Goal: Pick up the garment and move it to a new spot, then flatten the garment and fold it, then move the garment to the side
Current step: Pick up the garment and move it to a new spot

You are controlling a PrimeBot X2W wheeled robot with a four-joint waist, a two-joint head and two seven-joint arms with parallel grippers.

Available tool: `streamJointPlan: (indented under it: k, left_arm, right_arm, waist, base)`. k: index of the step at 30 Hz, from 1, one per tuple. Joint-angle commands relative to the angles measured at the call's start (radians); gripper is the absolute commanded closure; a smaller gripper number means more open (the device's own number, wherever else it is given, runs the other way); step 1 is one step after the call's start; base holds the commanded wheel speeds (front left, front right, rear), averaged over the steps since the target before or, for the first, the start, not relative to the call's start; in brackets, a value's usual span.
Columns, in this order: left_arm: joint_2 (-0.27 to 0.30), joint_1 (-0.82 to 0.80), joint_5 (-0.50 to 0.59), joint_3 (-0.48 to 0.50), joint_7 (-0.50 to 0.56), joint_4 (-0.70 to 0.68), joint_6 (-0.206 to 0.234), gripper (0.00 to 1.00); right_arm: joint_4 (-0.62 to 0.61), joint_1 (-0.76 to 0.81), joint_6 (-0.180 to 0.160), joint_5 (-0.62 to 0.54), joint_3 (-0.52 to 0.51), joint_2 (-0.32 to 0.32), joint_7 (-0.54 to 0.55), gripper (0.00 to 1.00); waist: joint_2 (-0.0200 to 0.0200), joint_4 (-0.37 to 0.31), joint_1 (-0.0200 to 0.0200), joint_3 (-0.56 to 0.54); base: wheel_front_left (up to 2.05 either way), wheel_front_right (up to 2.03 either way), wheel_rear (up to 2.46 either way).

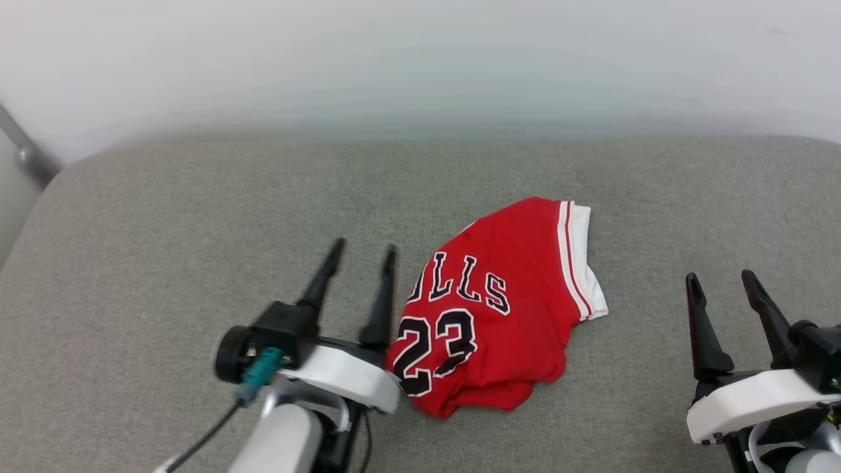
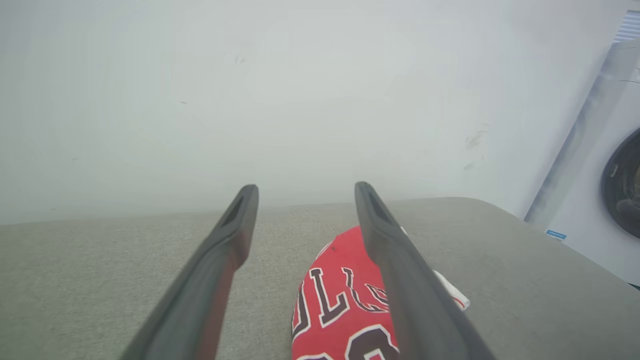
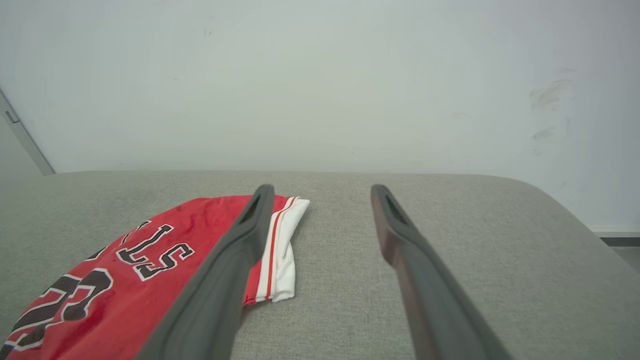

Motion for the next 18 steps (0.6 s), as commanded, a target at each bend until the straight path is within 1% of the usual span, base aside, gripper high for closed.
streamJointPlan:
  k: [1,3,5,8,11,13,18]
  left_arm:
    - [0.012,-0.007,-0.011,0.03,-0.007,-0.005,0.018,0.0]
    - [0.031,0.008,-0.027,0.068,-0.007,-0.001,0.034,0.0]
    - [0.062,0.026,-0.035,0.103,-0.004,0.004,0.049,0.0]
    - [0.112,0.056,-0.052,0.15,0.021,0.009,0.059,0.0]
    - [0.162,0.095,-0.07,0.18,0.06,0.007,0.054,0.0]
    - [0.185,0.117,-0.074,0.185,0.082,-0.002,0.054,0.0]
    - [0.201,0.165,-0.069,0.163,0.122,-0.031,0.055,0.0]
  right_arm:
    - [-0.004,0.015,-0.001,0.002,-0.004,0.001,0.003,0.0]
    - [-0.006,0.026,-0.001,0.004,-0.005,0.001,0.005,0.0]
    - [-0.003,0.034,-0.001,0.008,-0.001,0.001,0.009,0.0]
    - [0.003,0.05,-0.001,0.015,0.007,0.001,0.009,0.0]
    - [0.008,0.064,-0.001,0.019,0.018,0.001,0.01,0.0]
    - [0.012,0.072,-0.001,0.023,0.022,0.001,0.012,0.0]
    - [0.014,0.09,-0.001,0.026,0.028,0.001,0.018,0.0]
  waist:
    - [0.0,0.013,0.0001,-0.019]
    - [0.0,0.017,0.0001,-0.028]
    - [0.0,0.018,0.0001,-0.039]
    - [0.0,0.018,0.0001,-0.051]
    - [0.0,0.013,0.0001,-0.066]
    - [0.0,0.008,0.0001,-0.074]
    - [0.0,-0.001,0.0001,-0.085]
  base:
    - [0.0,0.0,0.0]
    - [0.0,0.0,0.0]
    - [0.0,0.0,0.0]
    - [0.0,0.0,0.0]
    - [0.0,0.0,0.0]
    - [0.0,0.0,0.0]
    - [0.0,0.0,0.0]
